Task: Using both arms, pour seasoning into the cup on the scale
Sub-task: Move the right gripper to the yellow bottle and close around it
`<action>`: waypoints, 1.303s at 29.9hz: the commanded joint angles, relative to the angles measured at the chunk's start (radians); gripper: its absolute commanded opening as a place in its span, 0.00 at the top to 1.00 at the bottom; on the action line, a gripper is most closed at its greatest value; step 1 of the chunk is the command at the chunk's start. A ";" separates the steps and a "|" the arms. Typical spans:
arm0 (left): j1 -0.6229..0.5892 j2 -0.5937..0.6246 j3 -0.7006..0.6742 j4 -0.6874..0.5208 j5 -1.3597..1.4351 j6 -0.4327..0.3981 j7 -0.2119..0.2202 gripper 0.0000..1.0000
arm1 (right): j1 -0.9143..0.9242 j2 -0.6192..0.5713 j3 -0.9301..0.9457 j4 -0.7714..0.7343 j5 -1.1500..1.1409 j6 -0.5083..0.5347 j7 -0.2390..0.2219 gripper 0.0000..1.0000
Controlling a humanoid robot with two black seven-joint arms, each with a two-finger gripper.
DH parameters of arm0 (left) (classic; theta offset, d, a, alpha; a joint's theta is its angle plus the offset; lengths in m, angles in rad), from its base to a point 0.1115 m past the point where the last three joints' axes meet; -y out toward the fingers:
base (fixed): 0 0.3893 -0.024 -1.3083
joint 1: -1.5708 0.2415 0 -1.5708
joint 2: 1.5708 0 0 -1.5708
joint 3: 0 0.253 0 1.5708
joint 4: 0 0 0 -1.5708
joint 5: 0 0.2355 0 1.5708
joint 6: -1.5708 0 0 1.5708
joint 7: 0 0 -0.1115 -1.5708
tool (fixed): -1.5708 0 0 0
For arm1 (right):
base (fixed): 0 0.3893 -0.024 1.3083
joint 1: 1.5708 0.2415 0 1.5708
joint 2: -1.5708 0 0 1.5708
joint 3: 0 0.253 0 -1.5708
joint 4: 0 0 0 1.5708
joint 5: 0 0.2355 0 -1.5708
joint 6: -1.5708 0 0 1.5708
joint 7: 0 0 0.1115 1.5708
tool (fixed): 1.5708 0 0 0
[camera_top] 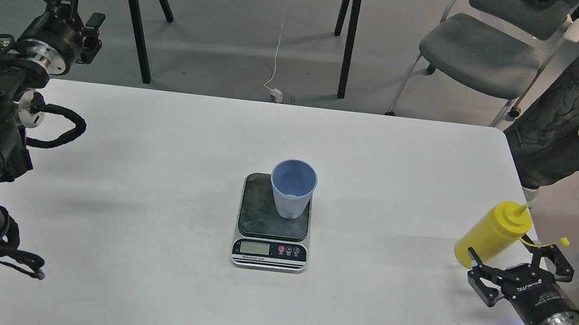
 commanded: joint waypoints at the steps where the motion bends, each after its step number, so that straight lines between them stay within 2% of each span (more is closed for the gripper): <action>1: 0.003 -0.001 0.000 0.000 0.000 0.000 0.000 0.13 | 0.004 0.008 0.011 0.000 -0.014 0.000 0.001 0.00; 18: 0.017 -0.004 0.000 0.000 0.000 0.000 0.000 0.13 | 0.030 0.097 0.071 -0.045 -0.153 0.000 0.052 0.00; 24: 0.017 -0.004 0.000 0.000 0.001 0.000 0.000 0.13 | 0.030 0.117 0.080 -0.046 -0.192 0.000 0.058 0.07; 28: 0.017 -0.003 0.000 0.000 0.001 0.000 0.000 0.13 | 0.030 0.118 0.094 -0.054 -0.219 0.000 0.066 0.08; 31: 0.019 -0.006 0.000 0.000 0.001 0.000 0.000 0.13 | 0.027 0.120 0.109 -0.060 -0.259 0.000 0.093 0.07; 36: 0.019 -0.006 0.000 0.000 0.004 0.000 0.000 0.13 | 0.015 0.122 0.125 -0.060 -0.322 0.000 0.173 0.05; 39: 0.017 -0.007 0.000 0.000 0.005 0.000 0.000 0.13 | 0.013 0.123 0.123 -0.060 -0.340 0.000 0.193 0.04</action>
